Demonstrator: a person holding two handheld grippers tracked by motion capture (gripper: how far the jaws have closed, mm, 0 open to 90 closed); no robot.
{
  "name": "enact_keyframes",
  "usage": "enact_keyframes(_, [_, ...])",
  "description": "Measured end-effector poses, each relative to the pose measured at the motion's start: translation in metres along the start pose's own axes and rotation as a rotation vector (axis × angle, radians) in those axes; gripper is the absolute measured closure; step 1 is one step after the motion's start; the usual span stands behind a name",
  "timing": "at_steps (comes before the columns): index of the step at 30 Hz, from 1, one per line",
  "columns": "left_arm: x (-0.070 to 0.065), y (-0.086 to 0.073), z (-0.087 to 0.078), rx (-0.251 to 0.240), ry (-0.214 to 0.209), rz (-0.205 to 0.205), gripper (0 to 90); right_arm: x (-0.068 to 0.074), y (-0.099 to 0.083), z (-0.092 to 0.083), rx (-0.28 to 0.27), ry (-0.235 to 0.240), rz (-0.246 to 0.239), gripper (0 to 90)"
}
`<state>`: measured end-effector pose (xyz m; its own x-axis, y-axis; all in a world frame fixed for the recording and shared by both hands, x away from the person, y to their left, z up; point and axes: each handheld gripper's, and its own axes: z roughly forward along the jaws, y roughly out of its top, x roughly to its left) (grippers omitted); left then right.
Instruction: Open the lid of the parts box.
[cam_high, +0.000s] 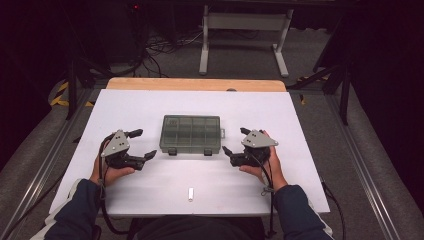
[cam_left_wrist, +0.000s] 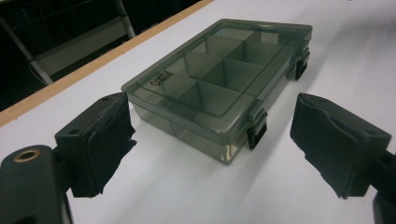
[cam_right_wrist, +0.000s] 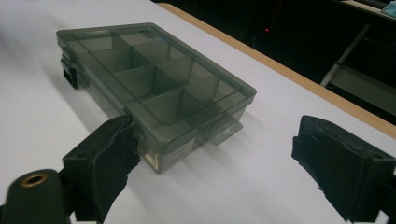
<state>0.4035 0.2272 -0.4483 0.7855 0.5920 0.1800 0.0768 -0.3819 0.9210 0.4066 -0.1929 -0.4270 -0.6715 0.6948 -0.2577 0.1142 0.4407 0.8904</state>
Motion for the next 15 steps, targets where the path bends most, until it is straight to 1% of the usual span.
enact_keyframes(1, [0.001, 0.001, 0.002, 0.001, -0.003, -0.001, 13.7, 0.000, 0.000, 0.000, 0.000, 0.000, 0.000, 12.8])
enact_keyframes(3, [0.005, 0.003, 0.008, 0.000, -0.003, -0.007, 13.7, -0.003, 0.002, 0.007, 0.007, -0.003, 0.006, 12.7])
enact_keyframes(6, [0.011, 0.006, 0.016, 0.001, -0.006, -0.019, 13.6, -0.008, 0.006, 0.017, 0.020, 0.022, 0.018, 12.6])
enact_keyframes(7, [0.012, 0.007, 0.017, 0.001, -0.006, -0.021, 13.7, -0.009, 0.009, 0.019, 0.016, 0.035, 0.025, 12.5])
enact_keyframes(8, [0.013, 0.008, 0.019, 0.000, -0.010, -0.021, 13.7, -0.009, 0.009, 0.019, 0.016, 0.035, 0.025, 12.5])
enact_keyframes(9, [0.013, 0.009, 0.023, 0.006, -0.011, -0.019, 13.8, -0.009, 0.010, 0.021, 0.017, 0.035, 0.024, 12.3])
enact_keyframes(10, [0.014, 0.009, 0.025, 0.009, -0.012, -0.017, 13.8, -0.009, 0.014, 0.024, 0.016, 0.052, 0.026, 11.8])
enact_keyframes(12, [0.014, 0.010, 0.030, 0.012, -0.021, -0.020, 13.7, -0.008, 0.015, 0.026, 0.015, 0.057, 0.025, 11.9])
enact_keyframes(13, [0.013, 0.010, 0.031, 0.022, -0.024, -0.017, 13.7, -0.008, 0.015, 0.026, 0.015, 0.057, 0.025, 11.9])
enact_keyframes(14, [0.012, 0.009, 0.033, 0.041, -0.037, -0.011, 13.0, -0.006, 0.016, 0.029, 0.023, 0.076, 0.026, 11.9])
enact_keyframes(15, [0.012, 0.008, 0.033, 0.044, -0.041, -0.016, 12.8, -0.005, 0.016, 0.030, 0.030, 0.083, 0.022, 11.9])
